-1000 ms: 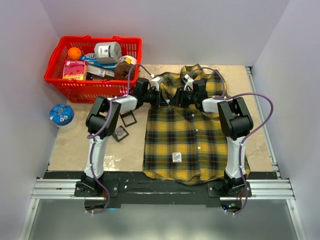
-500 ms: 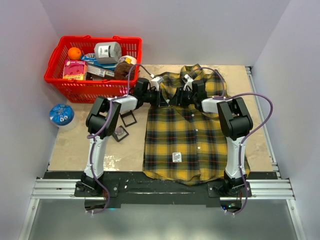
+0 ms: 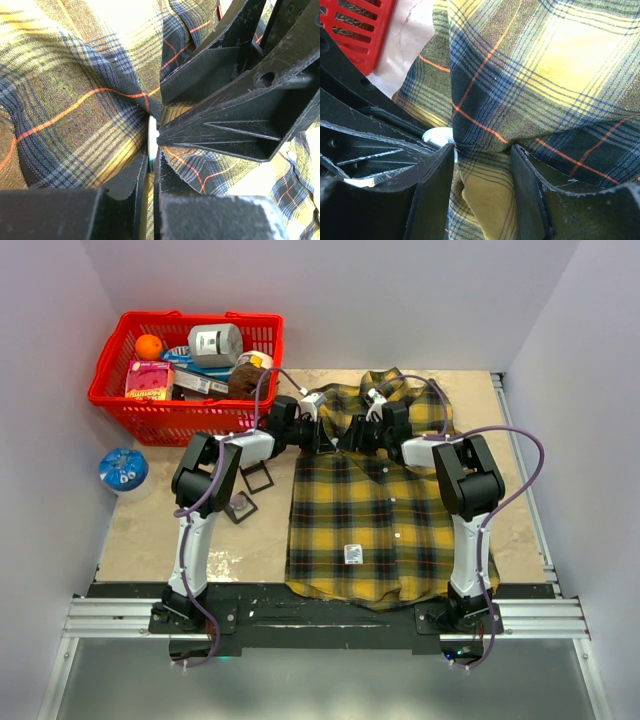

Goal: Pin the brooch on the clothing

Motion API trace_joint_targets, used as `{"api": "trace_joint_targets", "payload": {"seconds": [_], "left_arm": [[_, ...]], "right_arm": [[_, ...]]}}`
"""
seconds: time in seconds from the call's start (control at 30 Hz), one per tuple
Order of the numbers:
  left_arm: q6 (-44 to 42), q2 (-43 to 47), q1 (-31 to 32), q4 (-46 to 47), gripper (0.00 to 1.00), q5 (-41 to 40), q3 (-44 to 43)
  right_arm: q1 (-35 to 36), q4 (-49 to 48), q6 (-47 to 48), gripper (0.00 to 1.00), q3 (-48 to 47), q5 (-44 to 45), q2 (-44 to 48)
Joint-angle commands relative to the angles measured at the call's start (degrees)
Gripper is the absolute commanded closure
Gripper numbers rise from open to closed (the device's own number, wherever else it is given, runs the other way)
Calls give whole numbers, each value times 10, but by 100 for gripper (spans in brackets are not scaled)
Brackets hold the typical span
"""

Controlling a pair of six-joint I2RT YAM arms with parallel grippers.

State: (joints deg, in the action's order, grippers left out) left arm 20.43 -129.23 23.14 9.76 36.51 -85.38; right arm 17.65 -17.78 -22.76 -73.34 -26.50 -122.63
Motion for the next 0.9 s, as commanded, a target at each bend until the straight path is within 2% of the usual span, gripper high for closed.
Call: {"api": "trace_joint_targets", "payload": {"seconds": [0.0,0.4,0.77,0.87], "left_arm": [[12,14,-27,15,100,52,1],[-4,17,-31,-37,100,-13,-9],[-6,20,-32,-35,100,-10,-10],[-12,25,-32,-30,83,-6,-8]], "right_arm": [[3,-31,4,48,13,64,13],[3,-38,-2,47,21,71,27],[2,-35,3,43,28,77,49],[1,-38,3,41,42,80,67]]}}
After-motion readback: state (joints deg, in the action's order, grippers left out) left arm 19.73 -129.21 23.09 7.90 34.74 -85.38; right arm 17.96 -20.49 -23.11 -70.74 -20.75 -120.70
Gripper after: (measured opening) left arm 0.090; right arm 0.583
